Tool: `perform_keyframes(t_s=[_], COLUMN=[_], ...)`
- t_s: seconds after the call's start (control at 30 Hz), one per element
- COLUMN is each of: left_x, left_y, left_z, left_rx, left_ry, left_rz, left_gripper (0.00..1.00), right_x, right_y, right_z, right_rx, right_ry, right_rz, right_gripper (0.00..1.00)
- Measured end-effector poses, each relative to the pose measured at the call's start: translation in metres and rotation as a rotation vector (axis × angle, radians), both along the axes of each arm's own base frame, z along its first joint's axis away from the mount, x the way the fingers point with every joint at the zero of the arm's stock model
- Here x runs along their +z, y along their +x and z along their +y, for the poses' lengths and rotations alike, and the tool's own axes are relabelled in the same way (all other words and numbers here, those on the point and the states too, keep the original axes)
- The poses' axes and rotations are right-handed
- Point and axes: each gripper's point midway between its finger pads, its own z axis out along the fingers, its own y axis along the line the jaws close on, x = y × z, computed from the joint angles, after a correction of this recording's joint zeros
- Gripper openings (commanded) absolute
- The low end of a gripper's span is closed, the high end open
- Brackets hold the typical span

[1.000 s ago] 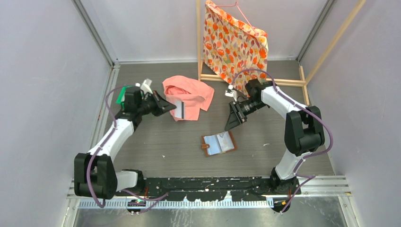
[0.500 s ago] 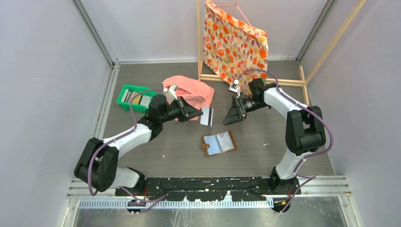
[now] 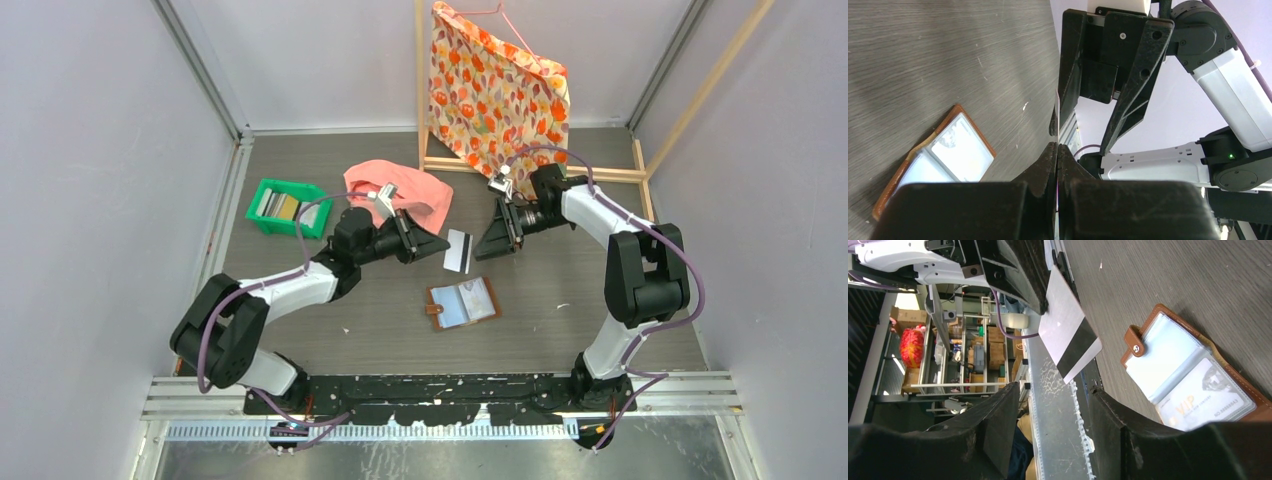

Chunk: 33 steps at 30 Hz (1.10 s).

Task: Put the credit cards into the card holder
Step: Insert the credit card into the card holder.

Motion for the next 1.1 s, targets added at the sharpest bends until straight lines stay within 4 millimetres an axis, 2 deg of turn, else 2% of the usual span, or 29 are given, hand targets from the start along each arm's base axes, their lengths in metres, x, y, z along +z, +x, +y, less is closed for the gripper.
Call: perform_keyframes(t_s=[0.17, 0.33, 0.5, 0.57, 0.6, 0.63, 0.7, 0.77, 0.9, 1.1], left_x=[0.003, 0.006, 0.008, 0.008, 0.007, 0.006, 0.005, 0.007, 0.009, 0.004], left_y=[-0.006, -0.013, -0.016, -0.015, -0.015, -0.014, -0.014, -0.014, -0.019, -0.029], left_z=[-0.009, -0.019, -0.025, -0.025, -0.026, -0.026, -0.027, -0.028, -0.026, -0.026], left_rx=[-0.024, -0.050, -0.064, -0.063, -0.062, -0.061, -0.062, -0.067, -0.080, -0.112], left_ry=[-0.023, -0.039, -0.051, -0.056, -0.055, -0.054, -0.060, -0.075, -0.108, -0.119], left_rz=[-0.002, -0.003, -0.003, -0.001, 0.000, 0.005, 0.008, -0.001, -0.020, -0.023], left_gripper=[0.00, 0.00, 0.00, 0.01, 0.05, 0.14, 0.39, 0.52, 0.59, 0.58], right_x=[0.000, -0.001, 0.000, 0.002, 0.004, 0.007, 0.007, 0.008, 0.011, 0.011], right_y=[0.002, 0.005, 0.006, 0.006, 0.006, 0.005, 0.005, 0.004, 0.002, -0.002], right_z=[-0.001, 0.000, 0.000, 0.000, -0.001, -0.001, -0.001, -0.003, -0.004, -0.005], right_rx=[-0.008, -0.016, -0.019, -0.020, -0.021, -0.019, -0.018, -0.014, -0.003, 0.005], right_ry=[-0.004, -0.008, -0.006, 0.002, 0.013, 0.026, 0.031, 0.036, 0.053, 0.063], right_rz=[0.003, 0.003, 0.010, 0.015, 0.019, 0.026, 0.019, 0.017, 0.013, 0.018], right_gripper=[0.55, 0.46, 0.13, 0.03, 0.01, 0.01, 0.01, 0.01, 0.01, 0.01])
